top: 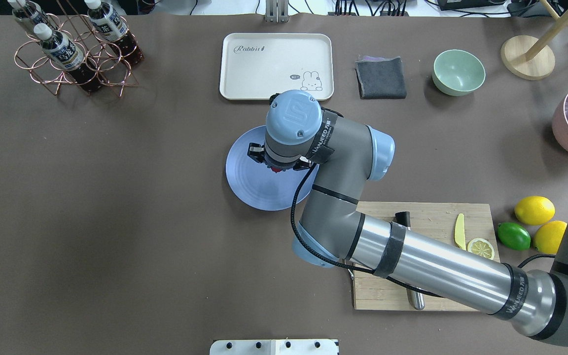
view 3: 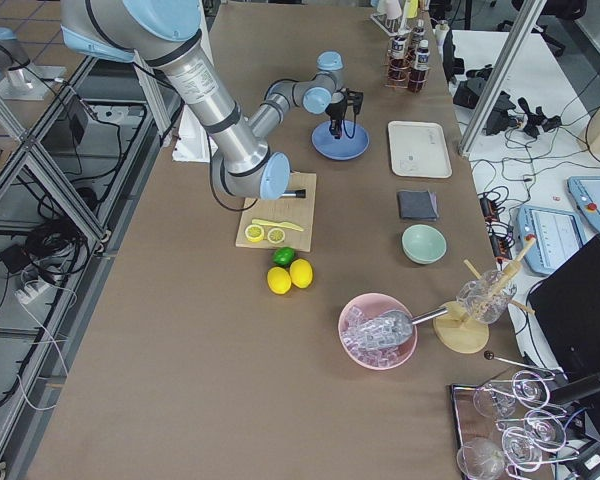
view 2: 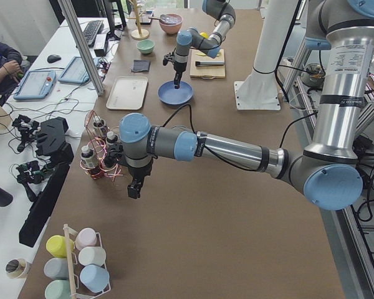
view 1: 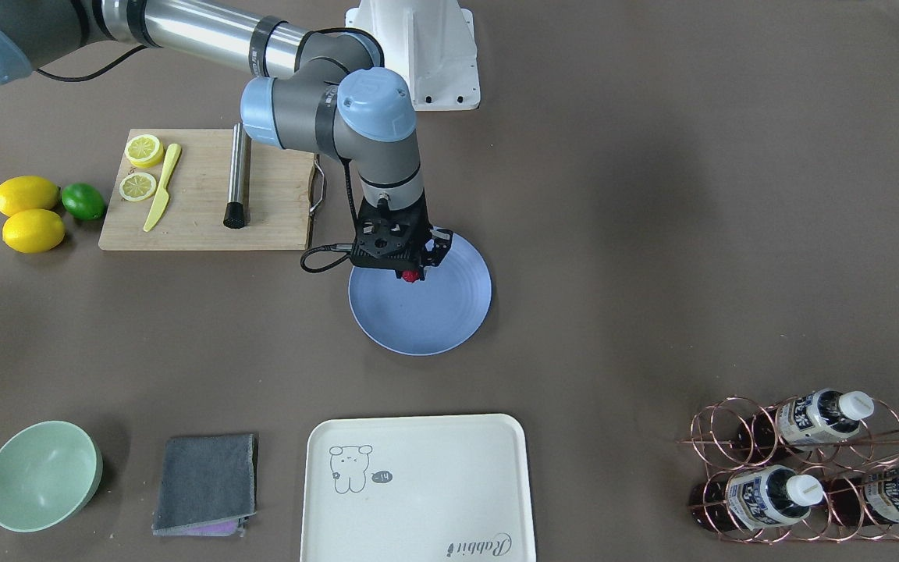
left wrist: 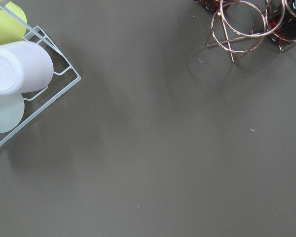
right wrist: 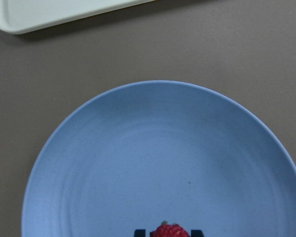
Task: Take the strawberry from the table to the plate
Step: 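Carry the strawberry with the right gripper over the blue plate, then lower the strawberry onto the blue plate and open the right gripper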
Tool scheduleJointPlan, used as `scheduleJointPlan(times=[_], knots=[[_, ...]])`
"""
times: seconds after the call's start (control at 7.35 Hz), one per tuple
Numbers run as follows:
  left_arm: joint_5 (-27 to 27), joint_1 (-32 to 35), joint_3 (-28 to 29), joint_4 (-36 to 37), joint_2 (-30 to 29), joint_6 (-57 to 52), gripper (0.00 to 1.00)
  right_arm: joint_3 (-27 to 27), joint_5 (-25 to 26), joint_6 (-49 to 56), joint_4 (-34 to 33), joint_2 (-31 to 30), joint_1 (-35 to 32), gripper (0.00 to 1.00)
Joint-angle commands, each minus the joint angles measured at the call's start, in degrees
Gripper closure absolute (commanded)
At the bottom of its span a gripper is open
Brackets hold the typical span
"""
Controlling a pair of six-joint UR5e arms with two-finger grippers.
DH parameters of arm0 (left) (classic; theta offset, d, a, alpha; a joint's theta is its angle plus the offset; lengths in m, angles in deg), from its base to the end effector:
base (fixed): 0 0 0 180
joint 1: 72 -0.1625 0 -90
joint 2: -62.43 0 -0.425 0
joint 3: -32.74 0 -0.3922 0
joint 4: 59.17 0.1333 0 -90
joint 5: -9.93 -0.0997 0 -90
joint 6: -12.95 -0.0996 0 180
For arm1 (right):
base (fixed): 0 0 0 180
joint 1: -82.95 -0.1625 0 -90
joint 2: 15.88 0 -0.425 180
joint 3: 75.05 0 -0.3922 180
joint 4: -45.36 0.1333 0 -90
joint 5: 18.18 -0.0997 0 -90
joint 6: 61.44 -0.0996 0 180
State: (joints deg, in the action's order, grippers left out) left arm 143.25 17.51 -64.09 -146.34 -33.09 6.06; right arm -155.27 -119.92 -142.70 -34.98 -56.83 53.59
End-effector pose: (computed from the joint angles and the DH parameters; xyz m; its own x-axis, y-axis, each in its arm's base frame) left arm -0.0604 -0.5349 0.5566 0.7203 0.2371 -0.6519 -0.0955 0.9647 0.2454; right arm -0.6101 -0.4729 0.1817 0.6186 0.1773 0.7655 -0.2553 0.9667 -0.0176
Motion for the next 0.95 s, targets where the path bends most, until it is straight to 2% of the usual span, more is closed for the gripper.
scheduleJointPlan(times=[0.0, 0.41, 0.82], knots=[[0.01, 0.05, 0.07, -0.03, 0.17, -0.23, 0.02, 2.09, 1.89, 0.31, 0.10, 0.87, 0.27, 1.00], [0.10, 0.05, 0.24, -0.03, 0.08, -0.23, 0.02, 5.77, 2.60, 0.31, 1.07, 2.53, 0.35, 1.00], [0.10, 0.05, 0.33, 0.06, -0.27, -0.23, 0.02, 6.05, 2.60, 0.48, 1.24, 2.36, 0.88, 1.00]])
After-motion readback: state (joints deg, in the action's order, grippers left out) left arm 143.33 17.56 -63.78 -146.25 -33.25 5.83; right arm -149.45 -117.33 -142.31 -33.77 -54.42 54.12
